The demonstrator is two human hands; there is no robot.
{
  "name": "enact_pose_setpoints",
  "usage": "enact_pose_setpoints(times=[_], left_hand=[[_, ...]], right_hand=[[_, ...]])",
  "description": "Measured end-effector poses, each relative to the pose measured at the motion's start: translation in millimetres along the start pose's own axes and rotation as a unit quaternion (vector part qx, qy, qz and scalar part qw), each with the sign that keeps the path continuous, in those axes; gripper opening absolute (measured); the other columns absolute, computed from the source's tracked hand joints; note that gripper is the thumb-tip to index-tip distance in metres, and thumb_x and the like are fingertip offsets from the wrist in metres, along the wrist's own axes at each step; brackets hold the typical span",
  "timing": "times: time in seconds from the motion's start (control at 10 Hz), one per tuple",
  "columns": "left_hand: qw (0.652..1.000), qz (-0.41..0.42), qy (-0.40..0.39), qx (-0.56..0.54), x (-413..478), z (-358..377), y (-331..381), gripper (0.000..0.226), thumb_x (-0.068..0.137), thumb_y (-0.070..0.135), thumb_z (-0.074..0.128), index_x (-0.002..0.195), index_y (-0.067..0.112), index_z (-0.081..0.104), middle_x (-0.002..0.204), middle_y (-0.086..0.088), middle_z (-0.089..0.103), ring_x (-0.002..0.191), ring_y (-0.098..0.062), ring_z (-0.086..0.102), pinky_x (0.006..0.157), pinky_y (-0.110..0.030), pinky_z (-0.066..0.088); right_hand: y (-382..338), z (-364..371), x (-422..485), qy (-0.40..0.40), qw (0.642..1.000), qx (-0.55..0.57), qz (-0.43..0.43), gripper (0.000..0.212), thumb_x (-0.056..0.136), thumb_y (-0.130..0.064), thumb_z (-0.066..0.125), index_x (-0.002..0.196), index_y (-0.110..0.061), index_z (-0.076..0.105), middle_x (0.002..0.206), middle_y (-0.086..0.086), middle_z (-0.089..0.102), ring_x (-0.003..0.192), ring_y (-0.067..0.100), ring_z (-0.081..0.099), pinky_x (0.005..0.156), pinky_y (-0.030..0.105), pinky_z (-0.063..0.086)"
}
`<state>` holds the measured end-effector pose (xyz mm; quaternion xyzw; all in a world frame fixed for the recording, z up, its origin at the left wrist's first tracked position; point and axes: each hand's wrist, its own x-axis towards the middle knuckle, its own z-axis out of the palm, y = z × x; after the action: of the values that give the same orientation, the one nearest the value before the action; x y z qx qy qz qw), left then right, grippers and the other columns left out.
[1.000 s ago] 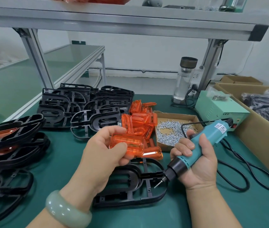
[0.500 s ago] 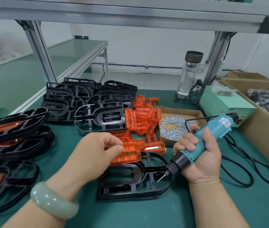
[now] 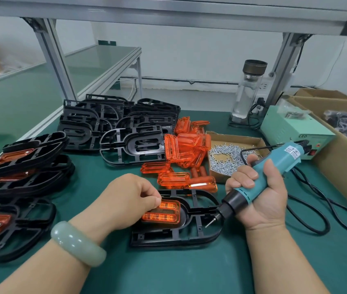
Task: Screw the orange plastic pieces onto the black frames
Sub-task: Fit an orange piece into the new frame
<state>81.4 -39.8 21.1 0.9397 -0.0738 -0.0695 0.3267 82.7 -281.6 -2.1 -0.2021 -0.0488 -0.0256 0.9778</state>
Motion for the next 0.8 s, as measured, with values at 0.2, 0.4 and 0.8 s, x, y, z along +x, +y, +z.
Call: enact_pose_setpoints(times=[0.2,0.4,0.8], left_hand=[[1.000,-0.022,0.005,0.008,0.2,6.7,-1.9,0.023,0.078,0.031,0.073,0.057,0.038,0.067,0.062,0.023,0.065,0.061,0.004,0.059,0.058,-0.015,0.040],[0.994,0.001,0.042,0.101,-2.8,9.3,1.9,0.017,0.080,0.036,0.069,0.063,0.036,0.065,0.068,0.016,0.062,0.068,0.001,0.056,0.057,-0.016,0.039],[0.986,0.051,0.104,0.123,-14.9,19.8,0.0,0.005,0.084,0.036,0.064,0.079,0.036,0.066,0.085,0.012,0.050,0.084,-0.009,0.050,0.075,-0.025,0.041]], right_hand=[[0.5,0.6,0.5,0.035,0.999,-0.007,-0.007,0.020,0.078,-0.035,0.066,0.088,-0.020,0.057,0.057,-0.011,0.043,0.043,0.002,0.043,0.048,0.017,0.043],[2.0,0.1,-0.4,0.041,0.999,-0.017,-0.013,0.018,0.083,-0.037,0.049,0.089,-0.021,0.055,0.056,-0.011,0.042,0.043,0.001,0.042,0.048,0.017,0.043],[1.5,0.4,-0.5,0.040,0.999,-0.015,-0.015,0.018,0.084,-0.037,0.048,0.088,-0.021,0.055,0.056,-0.011,0.043,0.042,0.002,0.042,0.048,0.017,0.042]])
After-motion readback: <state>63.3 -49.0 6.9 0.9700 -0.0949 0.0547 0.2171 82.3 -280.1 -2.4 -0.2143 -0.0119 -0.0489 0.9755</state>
